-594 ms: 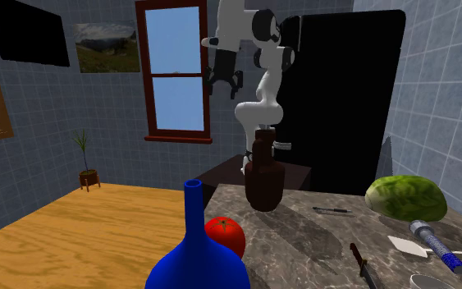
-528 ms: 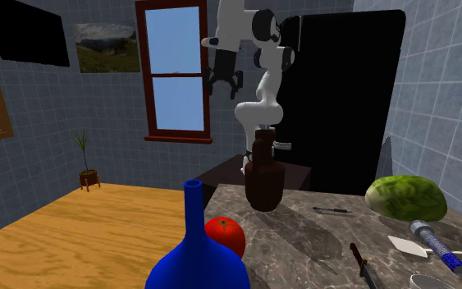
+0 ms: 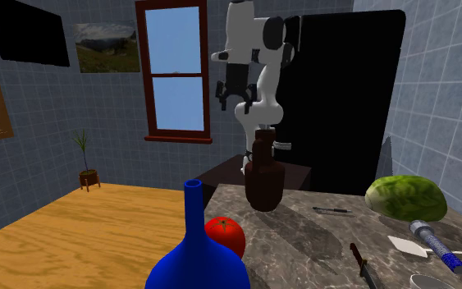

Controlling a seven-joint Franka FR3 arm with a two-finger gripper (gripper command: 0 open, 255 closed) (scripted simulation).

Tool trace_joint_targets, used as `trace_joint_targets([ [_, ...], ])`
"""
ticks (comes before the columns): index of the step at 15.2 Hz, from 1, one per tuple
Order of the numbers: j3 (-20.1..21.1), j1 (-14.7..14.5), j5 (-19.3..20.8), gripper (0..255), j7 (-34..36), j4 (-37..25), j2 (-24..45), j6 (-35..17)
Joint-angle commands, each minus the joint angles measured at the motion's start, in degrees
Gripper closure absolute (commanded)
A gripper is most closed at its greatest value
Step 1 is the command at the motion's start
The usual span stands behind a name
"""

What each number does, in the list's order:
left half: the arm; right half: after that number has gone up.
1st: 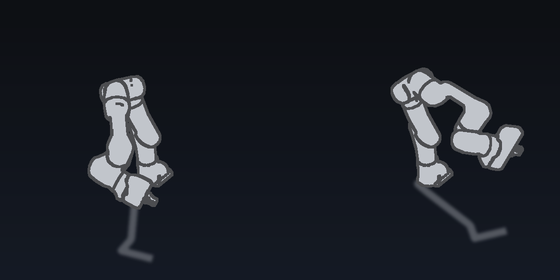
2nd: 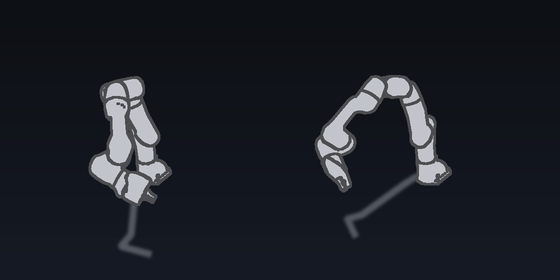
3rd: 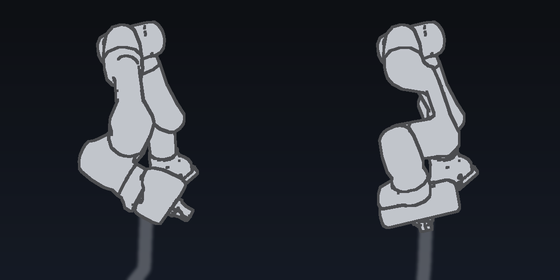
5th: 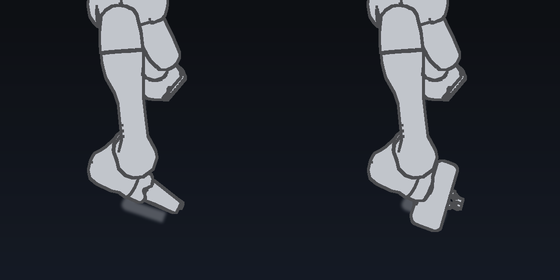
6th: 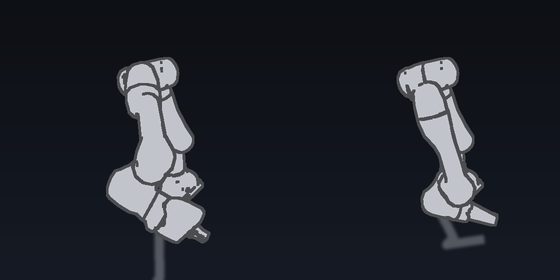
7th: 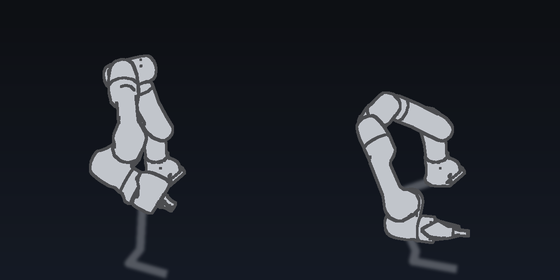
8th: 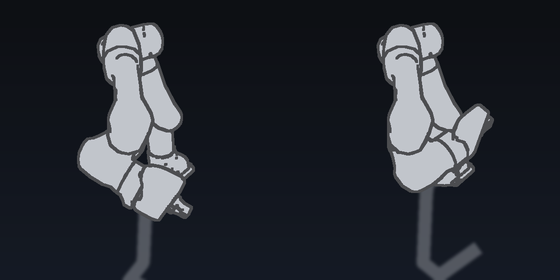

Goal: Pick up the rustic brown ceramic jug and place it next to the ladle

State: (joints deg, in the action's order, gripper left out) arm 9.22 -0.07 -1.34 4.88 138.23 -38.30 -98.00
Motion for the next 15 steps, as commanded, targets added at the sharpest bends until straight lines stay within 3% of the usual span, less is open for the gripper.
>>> trace_joint_targets([
  [1, 1.77, -0.4, -2.13, 0, 3.42, 0.03, 2.4, -1.76],
  [9, 8.4, -1.56, -8.81, 0, 15.88, -3.27, 15.15, -9.58],
  [15, 9.09, -1.8, -9.26, 0, 16.2, -0.16, 16.29, -13.81],
])
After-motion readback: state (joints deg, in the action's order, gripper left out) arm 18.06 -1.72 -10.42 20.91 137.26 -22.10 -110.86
